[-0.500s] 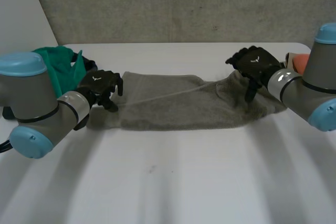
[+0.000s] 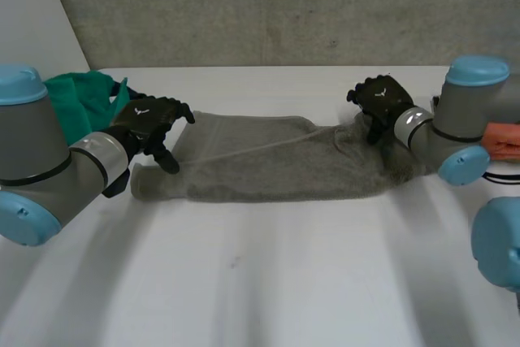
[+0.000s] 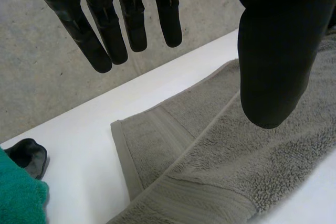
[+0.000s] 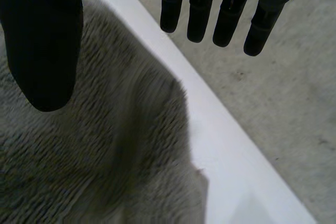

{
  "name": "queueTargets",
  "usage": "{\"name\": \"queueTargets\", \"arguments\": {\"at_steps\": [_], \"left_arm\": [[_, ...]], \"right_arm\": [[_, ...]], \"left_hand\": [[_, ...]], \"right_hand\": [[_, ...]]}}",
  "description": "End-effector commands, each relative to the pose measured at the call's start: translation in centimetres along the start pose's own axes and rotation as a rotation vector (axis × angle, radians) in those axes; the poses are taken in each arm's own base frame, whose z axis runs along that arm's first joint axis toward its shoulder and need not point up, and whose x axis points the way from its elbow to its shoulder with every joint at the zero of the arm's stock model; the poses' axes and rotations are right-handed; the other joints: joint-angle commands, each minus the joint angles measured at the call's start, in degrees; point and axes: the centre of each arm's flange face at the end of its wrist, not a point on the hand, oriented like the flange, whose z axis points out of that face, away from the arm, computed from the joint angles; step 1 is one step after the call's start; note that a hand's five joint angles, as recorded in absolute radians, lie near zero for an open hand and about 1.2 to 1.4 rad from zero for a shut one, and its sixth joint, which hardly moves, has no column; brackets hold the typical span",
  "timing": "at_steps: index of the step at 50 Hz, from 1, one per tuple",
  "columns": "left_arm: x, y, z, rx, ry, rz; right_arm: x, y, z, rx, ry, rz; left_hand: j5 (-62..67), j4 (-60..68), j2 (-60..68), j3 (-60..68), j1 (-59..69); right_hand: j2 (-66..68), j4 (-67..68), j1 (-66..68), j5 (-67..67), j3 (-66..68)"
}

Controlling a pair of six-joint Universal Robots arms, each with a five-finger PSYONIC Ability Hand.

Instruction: Fold the laundry.

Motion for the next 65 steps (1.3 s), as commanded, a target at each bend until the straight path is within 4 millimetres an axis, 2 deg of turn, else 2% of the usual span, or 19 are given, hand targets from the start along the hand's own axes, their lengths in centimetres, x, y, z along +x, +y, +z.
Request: {"name": "queueTargets", "arguments": {"at_steps": [1,3,4,9,13,25,33,39,42,43,44,45,47,51,55,56,59,60,65], "left_arm": [[-0.1,0.0,0.0,0.002,-0.002,-0.004],[-0.2,0.3,0.1,-0.004,-0.004,-0.004],[-0.2,0.3,0.1,-0.006,-0.005,-0.005],[-0.4,0.7,0.5,-0.014,-0.009,-0.007],[-0.3,1.1,1.0,-0.021,-0.003,-0.005],[0.5,3.4,5.1,-0.031,-0.006,-0.012],[1.8,4.7,6.5,-0.054,0.016,-0.010],[2.7,5.1,6.8,-0.059,0.031,-0.001],[3.2,5.1,6.8,-0.061,0.041,0.005],[3.2,5.1,6.8,-0.061,0.041,0.005],[3.2,4.9,6.8,-0.057,0.039,0.014],[3.2,4.7,6.8,-0.051,0.035,0.020],[2.8,4.3,6.9,-0.037,0.015,0.036],[0.9,2.1,7.3,0.026,-0.072,0.082],[-0.8,-2.3,8.1,0.196,-0.153,0.113],[-1.4,-4.9,8.3,0.306,-0.176,0.129],[-2.1,-9.3,8.3,0.492,-0.214,0.160],[-2.6,-12.5,8.0,0.629,-0.240,0.178],[-4.1,-21.0,5.6,1.013,-0.321,0.223]], "right_arm": [[-0.9,1.4,0.6,0.007,-0.021,0.042],[-0.8,1.2,0.8,0.026,-0.007,0.050],[-0.7,0.9,0.8,0.030,-0.003,0.053],[1.3,-3.0,-0.8,0.049,0.066,0.052],[2.7,-7.9,-4.1,0.092,0.082,0.057],[0.8,-18.0,-14.7,0.255,-0.019,-0.082],[0.3,-22.9,-20.9,0.415,-0.060,-0.094],[1.0,-25.2,-23.6,0.501,-0.040,-0.067],[1.6,-25.9,-24.4,0.540,-0.020,-0.038],[1.8,-26.0,-24.4,0.547,-0.014,-0.031],[2.3,-26.0,-24.2,0.555,-0.002,-0.020],[2.4,-25.9,-24.1,0.554,0.000,-0.014],[3.0,-25.3,-23.4,0.540,0.011,0.000],[4.3,-22.6,-20.7,0.466,0.033,0.028],[5.3,-20.4,-17.2,0.407,0.067,0.037],[6.1,-19.7,-15.6,0.388,0.111,0.034],[7.7,-18.9,-13.2,0.370,0.209,0.028],[9.7,-19.3,-11.7,0.399,0.318,0.014],[13.9,-22.1,-10.0,0.577,0.565,-0.015]], "left_hand": [[1.52,1.18,0.64,0.31,0.11],[1.52,1.18,0.64,0.31,0.11],[1.52,1.18,0.64,0.31,0.11],[1.35,1.01,0.47,0.14,-0.05],[1.19,0.85,0.30,-0.03,-0.22],[-2.01,-2.35,-2.90,-3.23,-3.42],[-2.18,-2.52,-3.07,-3.39,-3.59],[1.68,1.34,0.79,0.46,0.27],[12.73,12.39,11.84,11.52,11.32],[21.95,21.61,21.06,20.73,20.54],[43.69,43.35,42.81,42.48,42.28],[51.90,51.56,51.02,50.69,50.49],[55.67,55.33,54.78,54.45,54.26],[55.67,55.33,54.78,54.45,54.26],[55.67,55.33,54.78,54.45,54.26],[55.67,55.33,54.78,54.45,54.26],[55.67,55.33,54.78,54.45,54.26],[55.67,55.33,54.78,54.45,54.26],[55.67,55.33,54.78,54.45,54.26]], "right_hand": [[18.49,17.79,17.79,17.03,18.11],[50.35,49.65,49.65,48.90,49.98],[57.01,56.32,56.32,55.56,56.64],[57.08,56.38,56.38,55.63,56.71],[57.08,56.38,56.38,55.63,56.71],[57.08,56.38,56.38,55.63,56.71],[57.08,56.38,56.38,55.63,56.71],[57.08,56.38,56.38,55.63,56.71],[57.08,56.38,56.38,55.63,56.71],[57.08,56.38,56.38,55.63,56.71],[57.08,56.38,56.38,55.63,56.71],[57.08,56.38,56.38,55.63,56.71],[57.08,56.38,56.38,55.63,56.71],[57.08,56.38,56.38,55.63,56.71],[57.08,56.38,56.38,55.63,56.71],[57.08,56.38,56.38,55.63,56.71],[57.08,56.38,56.38,55.63,56.71],[57.08,56.38,56.38,55.63,56.71],[57.08,56.38,56.38,55.63,56.71]]}}
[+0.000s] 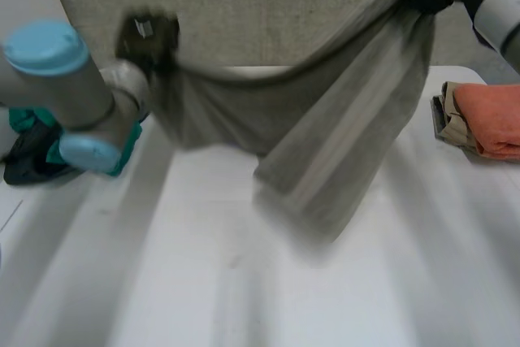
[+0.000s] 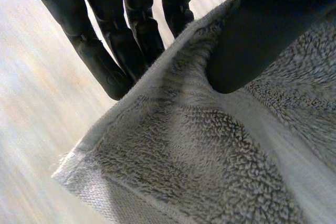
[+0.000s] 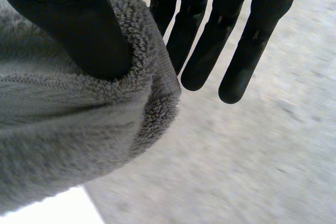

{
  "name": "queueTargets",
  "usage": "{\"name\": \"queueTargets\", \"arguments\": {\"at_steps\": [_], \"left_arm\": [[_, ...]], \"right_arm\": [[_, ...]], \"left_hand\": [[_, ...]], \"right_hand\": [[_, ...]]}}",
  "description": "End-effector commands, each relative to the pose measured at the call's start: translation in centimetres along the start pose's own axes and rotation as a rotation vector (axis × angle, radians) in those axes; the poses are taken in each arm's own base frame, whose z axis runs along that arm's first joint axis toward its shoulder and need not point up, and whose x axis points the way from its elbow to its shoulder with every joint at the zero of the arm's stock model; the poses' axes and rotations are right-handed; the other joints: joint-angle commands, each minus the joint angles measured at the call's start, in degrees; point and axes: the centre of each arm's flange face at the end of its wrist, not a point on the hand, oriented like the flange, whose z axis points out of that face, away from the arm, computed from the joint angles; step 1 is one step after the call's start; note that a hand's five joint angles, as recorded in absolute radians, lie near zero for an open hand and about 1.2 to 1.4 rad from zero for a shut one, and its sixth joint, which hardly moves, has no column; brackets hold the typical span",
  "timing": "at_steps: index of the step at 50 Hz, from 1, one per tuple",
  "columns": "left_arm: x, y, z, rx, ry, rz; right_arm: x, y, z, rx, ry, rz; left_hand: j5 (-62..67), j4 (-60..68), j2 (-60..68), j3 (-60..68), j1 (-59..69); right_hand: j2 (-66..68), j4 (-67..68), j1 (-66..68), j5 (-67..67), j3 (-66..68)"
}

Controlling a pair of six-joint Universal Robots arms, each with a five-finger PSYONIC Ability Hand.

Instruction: Fold the laundry.

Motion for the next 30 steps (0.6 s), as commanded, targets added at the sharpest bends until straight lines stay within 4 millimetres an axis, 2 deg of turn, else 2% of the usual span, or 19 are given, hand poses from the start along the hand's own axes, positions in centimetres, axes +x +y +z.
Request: {"name": "queueTargets", "arguments": {"at_steps": [1,3,5,7,9,10,13,14,17,18,21,22,25,26,29,30], "left_arm": [[-4.0,-11.8,3.8,0.544,-0.144,0.043],[-4.7,-13.7,3.9,0.597,-0.160,0.045],[-4.7,-14.1,3.8,0.592,-0.151,0.042],[-4.4,-13.7,3.5,0.544,-0.130,0.033],[-4.1,-12.4,3.2,0.487,-0.118,0.025],[-3.8,-10.9,2.8,0.426,-0.105,0.026],[-3.4,-8.1,1.9,0.331,-0.087,0.021],[-3.2,-6.2,1.0,0.264,-0.070,0.018],[-2.5,-3.1,-0.9,0.162,-0.032,0.011],[-1.9,-1.0,-2.3,0.092,0.002,0.004],[-0.7,2.1,-4.8,-0.008,0.066,-0.010],[0.2,4.1,-6.7,-0.076,0.112,-0.022],[1.6,6.7,-9.5,-0.162,0.180,-0.028],[2.3,8.1,-11.1,-0.204,0.217,-0.020],[2.9,9.4,-12.6,-0.237,0.252,0.018],[2.7,9.9,-13.1,-0.250,0.258,0.049]], "right_arm": [[4.8,-1.1,5.5,0.218,0.343,-0.076],[5.5,-2.0,6.1,0.293,0.403,-0.062],[5.5,-1.9,6.2,0.312,0.405,-0.041],[4.2,-1.2,6.3,0.293,0.360,-0.009],[2.9,-0.2,6.1,0.244,0.311,0.005],[1.8,1.1,5.7,0.185,0.263,0.018],[0.3,3.2,4.7,0.094,0.202,0.037],[-0.4,4.6,3.9,0.036,0.175,0.048],[-1.5,7.0,2.5,-0.053,0.133,0.067],[-2.2,8.9,1.3,-0.124,0.110,0.079],[-3.7,12.0,-0.7,-0.245,0.068,0.102],[-4.9,13.9,-2.1,-0.324,0.026,0.118],[-6.7,16.8,-4.3,-0.441,-0.047,0.128],[-7.6,18.2,-5.6,-0.508,-0.090,0.119],[-8.3,19.5,-7.0,-0.582,-0.136,0.105],[-8.4,19.9,-7.6,-0.617,-0.155,0.097]], "left_hand": [[13.78,11.53,11.43,11.88,12.60],[13.78,11.53,11.43,11.88,12.60],[13.78,11.53,11.43,11.88,12.60],[13.78,11.53,11.43,11.88,12.60],[13.78,11.53,11.43,11.88,12.60],[13.78,11.53,11.43,11.88,12.60],[13.78,11.53,11.43,11.88,12.60],[13.78,11.53,11.43,11.88,12.60],[13.78,11.53,11.43,11.88,12.60],[13.78,11.53,11.43,11.88,12.60],[13.78,11.53,11.43,11.88,12.60],[13.78,11.53,11.43,11.88,12.60],[13.78,11.53,11.43,11.88,12.60],[13.78,11.53,11.43,11.88,12.60],[13.78,11.53,11.43,11.88,12.60],[13.78,11.53,11.43,11.88,12.60]], "right_hand": [[12.93,11.55,15.90,13.85,11.75],[12.93,11.55,15.90,13.85,11.75],[12.93,11.55,15.90,13.85,11.75],[12.93,11.55,15.90,13.85,11.75],[12.93,11.55,15.90,13.85,11.75],[12.93,11.55,15.90,13.85,11.75],[12.93,11.55,15.90,13.85,11.75],[12.93,11.55,15.90,13.85,11.75],[12.93,11.55,15.90,13.85,11.75],[12.93,11.55,15.90,13.85,11.75],[12.93,11.55,15.90,13.85,11.75],[12.93,11.55,15.90,13.85,11.75],[12.93,11.55,15.90,13.85,11.75],[12.93,11.55,15.90,13.85,11.75],[12.93,11.55,15.90,13.85,11.75],[8.91,7.53,11.88,9.83,7.73]]}}
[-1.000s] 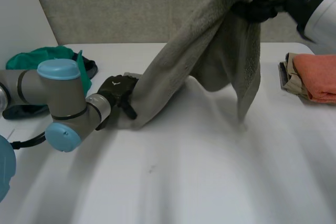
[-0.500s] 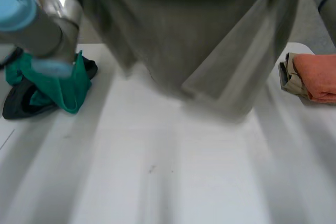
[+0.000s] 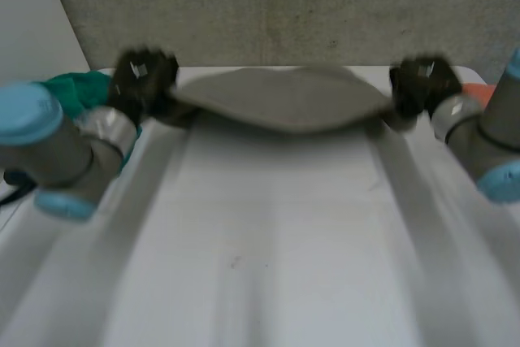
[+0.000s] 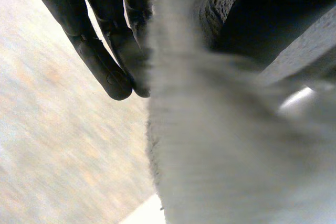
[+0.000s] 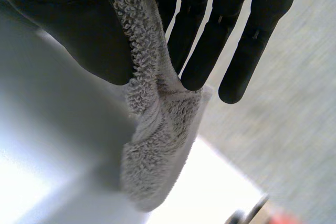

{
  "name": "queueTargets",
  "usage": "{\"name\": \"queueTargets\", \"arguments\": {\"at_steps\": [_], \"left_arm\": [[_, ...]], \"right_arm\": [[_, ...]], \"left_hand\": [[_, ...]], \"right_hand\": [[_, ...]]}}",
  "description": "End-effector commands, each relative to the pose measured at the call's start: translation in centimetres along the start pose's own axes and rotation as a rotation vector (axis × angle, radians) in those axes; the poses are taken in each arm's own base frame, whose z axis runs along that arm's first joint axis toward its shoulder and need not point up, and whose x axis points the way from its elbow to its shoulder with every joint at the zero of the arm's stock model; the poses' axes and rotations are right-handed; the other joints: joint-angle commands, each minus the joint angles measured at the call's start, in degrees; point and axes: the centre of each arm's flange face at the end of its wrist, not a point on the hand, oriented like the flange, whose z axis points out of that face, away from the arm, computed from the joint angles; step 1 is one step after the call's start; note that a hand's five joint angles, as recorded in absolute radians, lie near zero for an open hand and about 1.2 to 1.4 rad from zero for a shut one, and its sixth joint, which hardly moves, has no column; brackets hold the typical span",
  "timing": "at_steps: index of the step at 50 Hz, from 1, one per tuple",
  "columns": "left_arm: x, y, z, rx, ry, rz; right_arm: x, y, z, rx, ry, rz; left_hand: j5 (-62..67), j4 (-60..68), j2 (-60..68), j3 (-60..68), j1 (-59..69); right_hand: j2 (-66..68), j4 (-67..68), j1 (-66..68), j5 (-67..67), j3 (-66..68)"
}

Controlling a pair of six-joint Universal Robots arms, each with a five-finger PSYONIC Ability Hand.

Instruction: Fold the laundry.

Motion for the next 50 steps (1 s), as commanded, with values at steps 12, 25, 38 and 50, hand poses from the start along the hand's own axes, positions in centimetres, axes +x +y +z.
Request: {"name": "queueTargets", "arguments": {"at_steps": [12,25,38,50], "left_arm": [[1.9,6.4,-6.8,-0.267,0.150,0.157],[1.7,5.5,-6.5,-0.259,0.153,0.145],[1.5,5.3,-6.0,-0.254,0.140,0.135],[1.4,5.9,-6.1,-0.275,0.138,0.133]], "right_arm": [[-0.8,4.4,-3.9,-0.314,-0.147,-0.077],[-1.0,6.7,-3.0,-0.289,-0.301,-0.298],[0.0,8.4,-1.2,-0.244,-0.272,-0.379],[0.4,9.4,-0.2,-0.250,-0.202,-0.436]], "left_hand": [[13.78,11.50,11.40,11.85,12.60],[13.78,11.50,11.40,11.85,12.60],[13.78,11.50,11.40,11.85,12.60],[11.79,9.52,9.42,9.87,10.62]], "right_hand": [[-25.44,-26.98,-22.47,-25.48,-26.62],[-34.52,-36.06,-31.55,-34.56,-35.70],[-31.18,-32.71,-28.21,-31.21,-32.36],[12.89,11.36,15.86,12.86,11.72]]}}
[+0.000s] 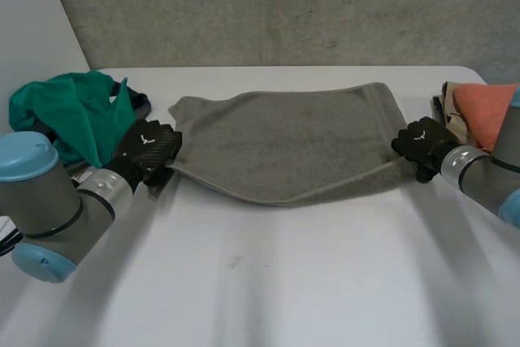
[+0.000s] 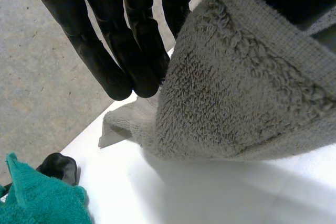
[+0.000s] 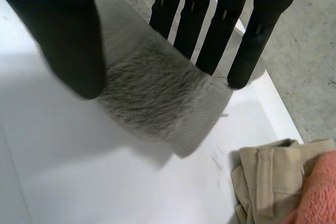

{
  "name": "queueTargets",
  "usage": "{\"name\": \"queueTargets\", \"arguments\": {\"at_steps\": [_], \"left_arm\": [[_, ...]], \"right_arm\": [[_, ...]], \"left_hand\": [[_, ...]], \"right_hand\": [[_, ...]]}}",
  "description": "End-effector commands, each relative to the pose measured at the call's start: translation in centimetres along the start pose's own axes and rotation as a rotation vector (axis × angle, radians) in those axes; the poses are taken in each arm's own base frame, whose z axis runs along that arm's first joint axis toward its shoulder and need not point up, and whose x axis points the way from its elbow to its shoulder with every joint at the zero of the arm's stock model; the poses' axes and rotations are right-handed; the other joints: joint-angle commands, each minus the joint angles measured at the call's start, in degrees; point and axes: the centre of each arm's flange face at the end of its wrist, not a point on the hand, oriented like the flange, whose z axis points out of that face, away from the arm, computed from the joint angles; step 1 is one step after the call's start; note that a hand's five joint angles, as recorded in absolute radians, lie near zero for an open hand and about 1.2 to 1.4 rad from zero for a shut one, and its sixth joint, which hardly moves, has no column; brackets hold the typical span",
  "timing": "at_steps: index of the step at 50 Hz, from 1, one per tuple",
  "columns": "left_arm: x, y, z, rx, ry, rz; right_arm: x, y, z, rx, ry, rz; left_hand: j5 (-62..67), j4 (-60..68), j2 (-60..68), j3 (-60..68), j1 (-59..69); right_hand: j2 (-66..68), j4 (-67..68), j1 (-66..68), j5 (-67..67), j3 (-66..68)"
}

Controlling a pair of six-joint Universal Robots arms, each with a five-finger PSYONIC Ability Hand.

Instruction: Fold the laundry.

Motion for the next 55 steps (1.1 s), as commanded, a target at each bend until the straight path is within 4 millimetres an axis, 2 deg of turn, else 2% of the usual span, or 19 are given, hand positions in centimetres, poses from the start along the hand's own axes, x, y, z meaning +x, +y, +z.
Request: {"name": "queueTargets", "arguments": {"at_steps": [1,7,11,14,18,19,20,26,33,36,40,44,47,48,50,51,53,54,55], "left_arm": [[0.0,0.5,0.0,-0.014,-0.001,-0.001],[0.1,1.7,0.2,-0.060,-0.011,0.040],[-0.4,2.5,0.3,-0.118,-0.045,0.099],[-0.9,2.8,0.2,-0.150,-0.073,0.129],[-1.8,2.9,-0.1,-0.178,-0.102,0.150],[-2.0,2.6,-0.2,-0.173,-0.100,0.149],[-2.0,2.4,-0.4,-0.168,-0.093,0.147],[-1.7,1.1,-2.9,-0.186,-0.023,0.116],[-1.4,-0.4,-7.9,-0.326,0.017,0.072],[0.0,-1.4,-11.4,-0.480,0.135,0.095],[1.0,-1.5,-13.2,-0.608,0.282,0.138],[-0.9,-1.8,-10.1,-0.536,0.233,0.251],[-2.6,-2.9,-6.3,-0.438,0.136,0.309],[-3.9,-4.5,-4.1,-0.353,0.053,0.331],[-5.3,-6.3,-2.1,-0.261,-0.025,0.339],[-7.1,-8.8,-0.3,-0.143,-0.122,0.329],[-9.2,-11.8,1.2,0.003,-0.230,0.307],[-11.1,-15.0,2.1,0.155,-0.321,0.268],[-11.9,-16.4,2.3,0.227,-0.361,0.251]], "right_arm": [[0.0,0.3,0.4,-0.009,0.029,-0.035],[1.2,-0.3,-2.2,-0.057,0.043,0.036],[1.8,0.1,-3.8,-0.090,0.049,0.131],[2.0,0.5,-4.4,-0.105,0.055,0.164],[2.0,0.9,-5.1,-0.124,0.054,0.182],[1.9,1.1,-5.4,-0.134,0.049,0.186],[1.8,1.1,-5.5,-0.138,0.047,0.186],[1.4,1.0,-7.2,-0.181,0.019,0.201],[1.6,1.0,-12.3,-0.397,-0.094,0.194],[1.6,1.2,-15.4,-0.541,-0.235,0.158],[1.3,0.9,-16.4,-0.583,-0.349,0.093],[1.2,0.6,-13.9,-0.546,-0.311,0.046],[2.6,-0.7,-11.6,-0.481,-0.187,0.047],[3.9,-1.9,-10.5,-0.423,-0.104,0.051],[5.8,-3.6,-9.4,-0.332,0.012,0.074],[8.0,-5.6,-8.7,-0.224,0.140,0.095],[10.4,-7.9,-8.3,-0.098,0.267,0.131],[12.7,-10.1,-8.3,0.038,0.383,0.175],[13.8,-11.2,-8.4,0.112,0.438,0.195]], "left_hand": [[10.44,8.16,8.07,8.51,9.26],[-23.97,-26.25,-26.35,-25.90,-25.15],[-34.65,-36.92,-37.02,-36.57,-35.82],[-32.82,-35.10,-35.19,-34.74,-33.99],[-12.84,-15.11,-15.21,-14.76,-14.01],[4.70,2.42,2.32,2.77,3.52],[13.68,11.40,11.31,11.76,12.51],[13.77,11.49,11.40,11.85,12.60],[13.77,11.49,11.40,11.85,12.60],[13.77,11.49,11.40,11.85,12.60],[13.77,11.49,11.40,11.85,12.60],[13.77,11.49,11.40,11.85,12.60],[13.77,11.49,11.40,11.85,12.60],[13.77,11.49,11.40,11.85,12.60],[13.77,11.49,11.40,11.85,12.60],[13.77,11.49,11.40,11.85,12.60],[13.77,11.49,11.40,11.85,12.60],[13.77,11.49,11.40,11.85,12.60],[13.77,11.49,11.40,11.85,12.60]], "right_hand": [[34.61,35.80,34.86,35.54,34.83],[34.61,35.80,34.86,35.54,34.83],[34.61,35.80,34.86,35.54,34.83],[34.61,35.80,34.86,35.54,34.83],[34.61,35.80,34.86,35.54,34.83],[34.61,35.80,34.86,35.54,34.83],[34.61,35.80,34.86,35.54,34.83],[34.61,35.80,34.86,35.54,34.83],[34.61,35.80,34.86,35.54,34.83],[34.61,35.80,34.86,35.54,34.83],[34.61,35.80,34.86,35.54,34.83],[34.61,35.80,34.86,35.54,34.83],[34.61,35.80,34.86,35.54,34.83],[34.61,35.80,34.86,35.54,34.83],[34.61,35.80,34.86,35.54,34.83],[34.61,35.80,34.86,35.54,34.83],[34.61,35.80,34.86,35.54,34.83],[34.61,35.80,34.86,35.54,34.83],[34.61,35.80,34.86,35.54,34.83]]}}
